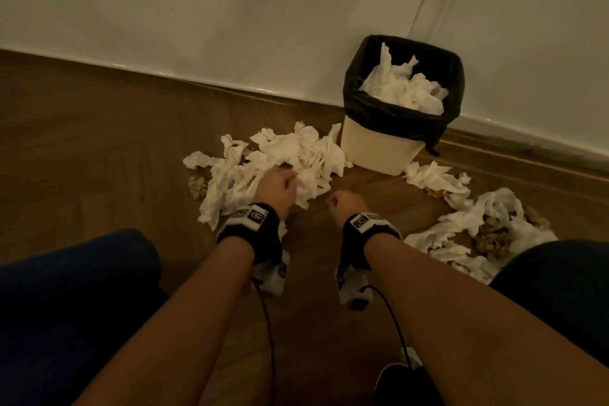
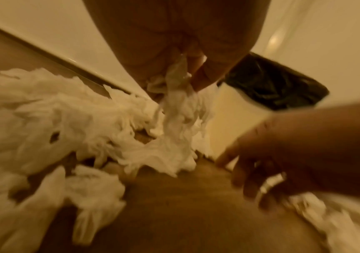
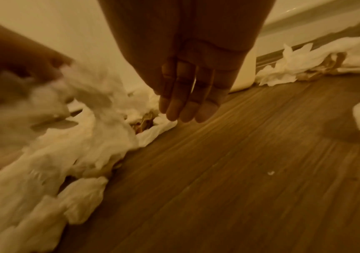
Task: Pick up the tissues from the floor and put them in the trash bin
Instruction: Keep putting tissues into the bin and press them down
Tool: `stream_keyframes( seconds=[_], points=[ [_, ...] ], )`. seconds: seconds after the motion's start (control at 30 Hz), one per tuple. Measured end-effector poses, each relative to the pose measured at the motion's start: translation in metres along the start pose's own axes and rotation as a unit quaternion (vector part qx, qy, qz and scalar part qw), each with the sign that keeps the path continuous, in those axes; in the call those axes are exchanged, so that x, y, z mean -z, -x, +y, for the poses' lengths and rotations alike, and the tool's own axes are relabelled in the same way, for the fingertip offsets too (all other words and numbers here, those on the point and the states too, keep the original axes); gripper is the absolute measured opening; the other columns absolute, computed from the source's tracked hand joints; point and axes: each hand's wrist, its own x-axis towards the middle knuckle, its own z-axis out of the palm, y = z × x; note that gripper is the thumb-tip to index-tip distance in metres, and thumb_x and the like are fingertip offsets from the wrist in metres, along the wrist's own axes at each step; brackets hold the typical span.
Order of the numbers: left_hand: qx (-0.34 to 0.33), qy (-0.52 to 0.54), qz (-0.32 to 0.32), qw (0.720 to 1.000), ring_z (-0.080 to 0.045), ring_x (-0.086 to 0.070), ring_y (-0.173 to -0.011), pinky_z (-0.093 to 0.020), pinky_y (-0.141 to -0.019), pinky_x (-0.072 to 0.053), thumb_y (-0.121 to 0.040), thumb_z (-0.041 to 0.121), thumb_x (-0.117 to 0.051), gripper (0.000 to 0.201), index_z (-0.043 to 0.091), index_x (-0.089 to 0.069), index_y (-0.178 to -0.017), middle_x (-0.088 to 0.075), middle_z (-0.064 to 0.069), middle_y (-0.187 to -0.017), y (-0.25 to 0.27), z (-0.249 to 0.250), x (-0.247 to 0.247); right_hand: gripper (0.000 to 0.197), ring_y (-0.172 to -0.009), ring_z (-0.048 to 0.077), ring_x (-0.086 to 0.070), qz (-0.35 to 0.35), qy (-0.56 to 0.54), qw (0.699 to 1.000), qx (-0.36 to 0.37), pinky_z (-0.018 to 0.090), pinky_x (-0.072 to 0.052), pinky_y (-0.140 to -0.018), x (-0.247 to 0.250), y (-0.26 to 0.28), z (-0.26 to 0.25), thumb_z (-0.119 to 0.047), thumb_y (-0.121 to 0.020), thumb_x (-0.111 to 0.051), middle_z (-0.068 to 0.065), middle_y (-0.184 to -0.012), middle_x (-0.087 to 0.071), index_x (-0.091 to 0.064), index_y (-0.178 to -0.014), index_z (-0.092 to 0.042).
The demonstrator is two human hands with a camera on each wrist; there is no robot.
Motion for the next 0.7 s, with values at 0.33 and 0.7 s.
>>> stream_keyframes(
  seconds=[0.33, 0.7],
  points=[
    [0.078, 0.087, 0.087, 0.989, -0.025, -0.044, -0.069, -0.030, -0.070, -0.032, -0.095, 0.040, -0.044, 0.047, 0.013, -0.038, -0.057, -0.041, -0.006, -0.072, -0.005, -0.019, 0.036, 0.048, -0.120, 0.033, -0.041, -0.014, 0.019, 0.989, 0.145, 0.041, -0.043, -0.097, -0.074, 0.014, -0.031, -0.028, -0.086, -0.061, 0.012, -0.134, -0.035, -0.044, -0.129, -0.015],
    [0.098, 0.039, 0.037, 0.994, -0.033, -0.046, -0.122, -0.036, -0.100, -0.037, -0.092, 0.007, -0.046, 0.039, 0.006, -0.046, -0.132, -0.049, -0.018, -0.132, -0.004, -0.045, 0.036, 0.035, -0.123, 0.032, -0.041, -0.066, 0.121, 0.975, 0.176, 0.039, -0.041, -0.097, -0.089, 0.015, -0.063, -0.008, -0.094, -0.045, 0.016, -0.137, -0.039, -0.048, -0.128, -0.003]
  ],
)
